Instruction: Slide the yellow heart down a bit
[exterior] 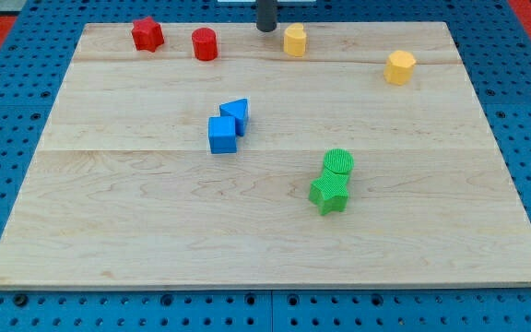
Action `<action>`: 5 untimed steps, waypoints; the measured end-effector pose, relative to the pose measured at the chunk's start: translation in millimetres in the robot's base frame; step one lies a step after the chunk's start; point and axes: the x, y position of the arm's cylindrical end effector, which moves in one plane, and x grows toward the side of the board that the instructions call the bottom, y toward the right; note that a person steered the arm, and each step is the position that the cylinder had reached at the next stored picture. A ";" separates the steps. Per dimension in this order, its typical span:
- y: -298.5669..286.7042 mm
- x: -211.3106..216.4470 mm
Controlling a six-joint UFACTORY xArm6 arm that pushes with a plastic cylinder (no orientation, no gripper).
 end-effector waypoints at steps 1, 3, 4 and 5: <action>0.6 0.2; 18.7 1.4; 29.4 0.0; 33.5 2.0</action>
